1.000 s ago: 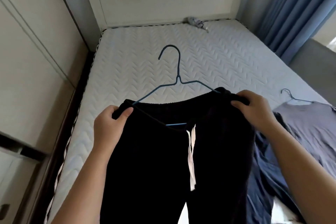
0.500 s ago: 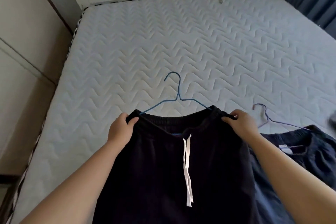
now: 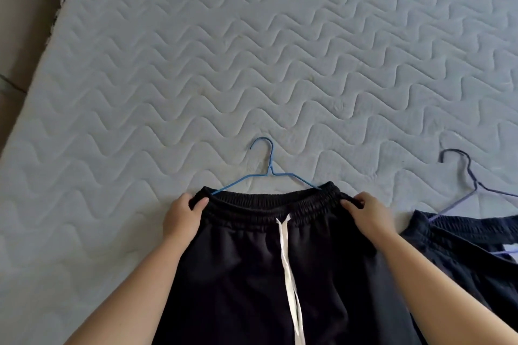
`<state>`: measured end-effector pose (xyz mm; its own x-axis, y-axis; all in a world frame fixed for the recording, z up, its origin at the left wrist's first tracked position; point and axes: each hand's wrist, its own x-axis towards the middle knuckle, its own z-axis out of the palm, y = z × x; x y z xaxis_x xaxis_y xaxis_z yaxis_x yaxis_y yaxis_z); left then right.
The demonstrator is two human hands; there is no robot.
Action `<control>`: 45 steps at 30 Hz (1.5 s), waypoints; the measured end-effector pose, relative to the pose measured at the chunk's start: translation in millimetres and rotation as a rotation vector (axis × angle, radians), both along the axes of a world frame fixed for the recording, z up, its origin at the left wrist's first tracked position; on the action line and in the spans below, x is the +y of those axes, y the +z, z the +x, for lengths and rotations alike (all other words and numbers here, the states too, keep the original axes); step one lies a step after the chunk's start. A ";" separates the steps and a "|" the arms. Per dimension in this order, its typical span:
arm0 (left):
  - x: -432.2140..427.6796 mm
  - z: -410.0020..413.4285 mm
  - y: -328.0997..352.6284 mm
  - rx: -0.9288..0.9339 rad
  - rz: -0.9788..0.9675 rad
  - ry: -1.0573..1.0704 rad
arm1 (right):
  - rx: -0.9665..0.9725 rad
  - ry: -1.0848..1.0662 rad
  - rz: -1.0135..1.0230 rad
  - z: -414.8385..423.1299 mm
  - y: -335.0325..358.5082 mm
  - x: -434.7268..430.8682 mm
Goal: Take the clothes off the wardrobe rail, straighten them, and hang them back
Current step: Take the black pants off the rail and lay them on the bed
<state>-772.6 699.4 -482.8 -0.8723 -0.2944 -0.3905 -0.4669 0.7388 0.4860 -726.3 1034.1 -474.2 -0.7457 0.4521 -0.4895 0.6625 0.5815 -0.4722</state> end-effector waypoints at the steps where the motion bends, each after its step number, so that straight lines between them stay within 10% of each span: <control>1: -0.8 0.5 -3.0 0.015 -0.001 0.003 | 0.006 0.002 0.017 0.3 -3.4 0.2; 8: -6.8 7.8 5.7 -0.055 0.026 -0.030 | -0.038 0.013 0.046 1.7 -4.6 -2.4; 13: -6.9 45.7 44.6 -0.107 -0.355 -0.232 | -0.029 0.041 0.005 31.0 23.1 -10.7; 25: -0.4 308.0 149.3 -0.219 0.152 0.131 | -0.109 -0.035 -0.096 290.3 111.0 -14.9; 45: -15.5 585.6 194.0 -0.532 0.181 0.177 | -0.346 -0.253 -0.301 559.5 168.1 23.8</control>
<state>-187.0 683.9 -288.9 -0.4865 -0.3056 -0.8185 -0.7899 0.5542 0.2626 -166.8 1057.9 -306.0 -0.4030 0.3986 -0.8239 0.9116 0.2550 -0.3226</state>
